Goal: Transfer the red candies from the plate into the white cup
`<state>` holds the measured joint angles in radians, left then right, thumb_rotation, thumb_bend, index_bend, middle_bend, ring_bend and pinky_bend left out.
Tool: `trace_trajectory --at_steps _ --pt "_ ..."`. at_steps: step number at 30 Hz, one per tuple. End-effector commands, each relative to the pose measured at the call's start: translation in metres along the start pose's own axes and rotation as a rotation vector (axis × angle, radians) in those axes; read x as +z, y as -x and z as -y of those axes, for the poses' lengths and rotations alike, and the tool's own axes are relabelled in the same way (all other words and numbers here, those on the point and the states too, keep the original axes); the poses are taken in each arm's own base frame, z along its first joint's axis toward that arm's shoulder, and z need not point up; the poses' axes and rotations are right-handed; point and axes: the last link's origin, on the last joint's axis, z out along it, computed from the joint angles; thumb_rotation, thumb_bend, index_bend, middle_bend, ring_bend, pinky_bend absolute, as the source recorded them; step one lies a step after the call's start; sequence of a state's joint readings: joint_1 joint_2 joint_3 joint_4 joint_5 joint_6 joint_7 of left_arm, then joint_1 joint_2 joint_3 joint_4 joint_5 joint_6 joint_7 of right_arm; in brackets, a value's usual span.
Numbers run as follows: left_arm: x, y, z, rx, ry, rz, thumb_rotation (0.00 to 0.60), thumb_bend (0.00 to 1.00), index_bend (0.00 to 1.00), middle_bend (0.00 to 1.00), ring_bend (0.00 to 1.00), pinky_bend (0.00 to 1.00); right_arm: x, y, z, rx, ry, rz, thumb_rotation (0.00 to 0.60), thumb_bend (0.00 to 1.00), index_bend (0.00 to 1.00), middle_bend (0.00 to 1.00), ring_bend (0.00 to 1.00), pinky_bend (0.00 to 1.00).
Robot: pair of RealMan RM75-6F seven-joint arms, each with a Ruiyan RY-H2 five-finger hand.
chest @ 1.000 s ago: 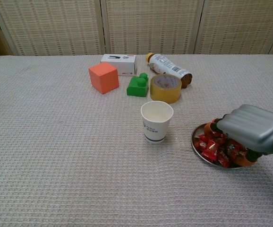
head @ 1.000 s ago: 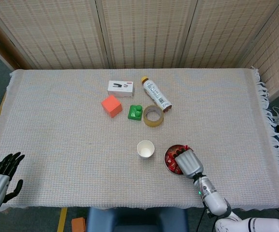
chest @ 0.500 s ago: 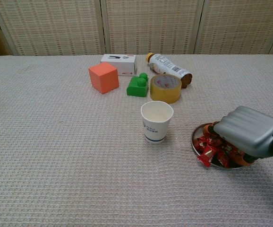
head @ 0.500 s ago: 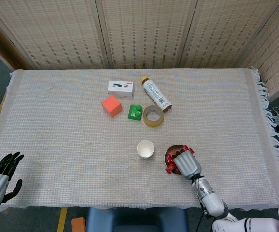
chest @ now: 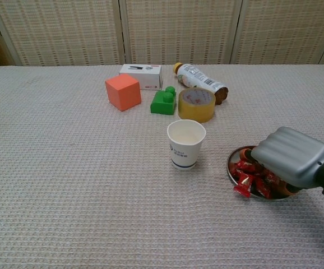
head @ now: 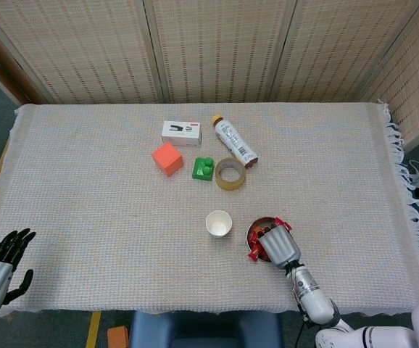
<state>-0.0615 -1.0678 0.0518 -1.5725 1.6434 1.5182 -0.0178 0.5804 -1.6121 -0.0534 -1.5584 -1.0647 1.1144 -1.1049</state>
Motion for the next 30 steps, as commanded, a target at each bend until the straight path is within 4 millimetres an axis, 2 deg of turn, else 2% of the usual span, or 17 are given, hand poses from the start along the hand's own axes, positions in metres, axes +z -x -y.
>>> trace_trajectory --at_steps 1,17,30 --pt "-0.0002 -0.0002 0.0001 -0.001 0.0 0.0 0.6 0.5 0.0 0.03 0.03 0.19 0.0006 0.0002 0.0003 -0.009 0.003 0.0 0.6 0.3 0.47 0.46 0.44 0.72" --pt "-0.0015 -0.0016 0.0007 -0.004 0.001 -0.002 0.6 0.5 0.0 0.05 0.05 0.19 0.0026 -0.0004 0.004 -0.046 0.018 -0.01 0.6 0.3 0.58 0.53 0.49 0.75" --pt "-0.003 -0.0042 0.0017 -0.011 0.006 -0.008 0.6 0.51 0.0 0.07 0.05 0.19 0.0034 -0.006 0.0074 -0.05 0.042 -0.024 0.6 0.32 0.62 0.54 0.5 0.75"
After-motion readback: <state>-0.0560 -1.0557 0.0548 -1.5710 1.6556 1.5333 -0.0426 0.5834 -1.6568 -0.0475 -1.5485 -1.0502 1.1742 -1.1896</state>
